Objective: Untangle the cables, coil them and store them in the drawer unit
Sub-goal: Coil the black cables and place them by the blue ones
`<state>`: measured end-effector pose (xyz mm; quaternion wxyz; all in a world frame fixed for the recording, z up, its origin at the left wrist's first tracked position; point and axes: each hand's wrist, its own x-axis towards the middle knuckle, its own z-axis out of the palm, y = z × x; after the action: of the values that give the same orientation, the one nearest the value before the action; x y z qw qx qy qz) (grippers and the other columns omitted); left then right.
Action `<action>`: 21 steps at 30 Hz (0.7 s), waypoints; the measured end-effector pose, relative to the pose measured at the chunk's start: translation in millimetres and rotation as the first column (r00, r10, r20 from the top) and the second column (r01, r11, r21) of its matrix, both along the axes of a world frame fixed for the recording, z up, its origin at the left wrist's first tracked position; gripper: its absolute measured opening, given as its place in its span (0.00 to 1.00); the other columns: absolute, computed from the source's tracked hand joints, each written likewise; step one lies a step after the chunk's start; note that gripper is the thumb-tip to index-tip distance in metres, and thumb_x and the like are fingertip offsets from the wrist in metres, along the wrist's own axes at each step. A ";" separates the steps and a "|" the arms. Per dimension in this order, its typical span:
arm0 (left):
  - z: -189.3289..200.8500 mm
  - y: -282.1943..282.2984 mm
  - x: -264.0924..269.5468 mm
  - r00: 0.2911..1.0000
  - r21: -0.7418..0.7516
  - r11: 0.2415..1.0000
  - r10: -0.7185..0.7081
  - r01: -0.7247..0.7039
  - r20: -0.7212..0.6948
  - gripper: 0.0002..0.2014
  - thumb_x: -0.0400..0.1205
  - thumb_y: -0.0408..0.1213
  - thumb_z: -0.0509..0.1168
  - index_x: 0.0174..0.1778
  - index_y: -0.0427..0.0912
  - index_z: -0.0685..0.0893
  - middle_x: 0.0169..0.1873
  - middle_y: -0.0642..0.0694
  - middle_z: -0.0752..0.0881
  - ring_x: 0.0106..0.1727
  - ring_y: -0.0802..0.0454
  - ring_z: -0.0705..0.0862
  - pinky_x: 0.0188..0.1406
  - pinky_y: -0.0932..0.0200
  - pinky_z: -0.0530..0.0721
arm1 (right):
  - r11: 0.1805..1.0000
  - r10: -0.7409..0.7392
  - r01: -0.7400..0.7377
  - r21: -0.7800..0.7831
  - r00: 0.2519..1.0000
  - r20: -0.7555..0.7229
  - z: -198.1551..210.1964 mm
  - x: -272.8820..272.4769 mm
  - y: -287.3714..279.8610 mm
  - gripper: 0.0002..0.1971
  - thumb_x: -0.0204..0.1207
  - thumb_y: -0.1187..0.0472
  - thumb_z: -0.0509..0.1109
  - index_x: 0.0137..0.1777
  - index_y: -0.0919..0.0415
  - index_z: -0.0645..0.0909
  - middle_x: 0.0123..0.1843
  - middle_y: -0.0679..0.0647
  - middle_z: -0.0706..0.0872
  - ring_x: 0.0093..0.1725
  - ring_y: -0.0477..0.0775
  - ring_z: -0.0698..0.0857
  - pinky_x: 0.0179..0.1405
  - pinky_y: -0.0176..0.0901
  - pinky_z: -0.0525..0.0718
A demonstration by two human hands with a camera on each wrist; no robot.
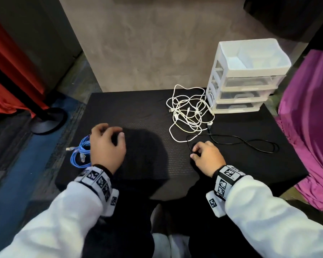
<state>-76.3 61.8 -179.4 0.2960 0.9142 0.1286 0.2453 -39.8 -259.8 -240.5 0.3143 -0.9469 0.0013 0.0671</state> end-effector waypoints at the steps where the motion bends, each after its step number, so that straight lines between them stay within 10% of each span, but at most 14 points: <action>1: -4.0 -17.1 -5.3 0.998 -0.052 0.997 -0.061 0.062 0.008 0.07 0.83 0.42 0.71 0.53 0.47 0.92 0.65 0.43 0.78 0.66 0.47 0.81 0.74 0.48 0.79 | 1.000 -0.004 0.004 -0.018 1.000 -0.015 3.2 -1.1 5.1 0.07 0.76 0.57 0.77 0.44 0.46 0.80 0.50 0.50 0.80 0.56 0.58 0.85 0.59 0.52 0.85; 8: -51.4 -98.8 -45.4 0.873 -0.306 0.871 -0.451 0.385 -0.187 0.11 0.84 0.44 0.68 0.57 0.50 0.93 0.57 0.52 0.85 0.62 0.59 0.83 0.70 0.59 0.79 | 0.825 0.516 -0.466 0.321 0.852 -0.091 27.6 -51.3 36.8 0.05 0.75 0.54 0.80 0.40 0.47 0.86 0.41 0.45 0.88 0.42 0.43 0.85 0.52 0.41 0.82; 12: -60.4 -90.1 -50.9 0.792 -0.238 0.885 -0.464 0.399 -0.397 0.13 0.87 0.45 0.65 0.62 0.46 0.90 0.62 0.52 0.86 0.67 0.52 0.82 0.74 0.56 0.76 | 0.987 0.090 -0.112 0.118 0.981 0.174 16.1 -8.9 -0.5 0.12 0.74 0.43 0.73 0.52 0.46 0.90 0.54 0.50 0.88 0.57 0.56 0.85 0.66 0.48 0.79; 15: -56.2 -84.9 -52.6 0.794 -0.245 0.891 -0.452 0.382 -0.407 0.12 0.88 0.44 0.65 0.63 0.48 0.89 0.62 0.54 0.86 0.67 0.54 0.82 0.73 0.59 0.76 | 0.993 -0.051 0.050 -0.107 0.999 -0.008 8.7 15.0 -34.0 0.17 0.80 0.49 0.74 0.68 0.48 0.83 0.69 0.52 0.79 0.71 0.65 0.74 0.73 0.53 0.74; 21: -46.2 -94.3 -56.5 0.821 -0.291 0.890 -0.442 0.351 -0.363 0.11 0.88 0.44 0.66 0.63 0.51 0.89 0.59 0.58 0.85 0.63 0.61 0.82 0.72 0.54 0.79 | 0.970 -0.030 0.020 -0.244 0.999 -0.037 3.2 1.3 -34.5 0.05 0.82 0.57 0.70 0.45 0.47 0.79 0.47 0.45 0.78 0.61 0.60 0.80 0.57 0.53 0.76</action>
<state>-132.8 -32.5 -225.6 0.4015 0.9148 0.0204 -0.0391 -38.4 -294.3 -237.4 0.1966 -0.9767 0.0279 0.0817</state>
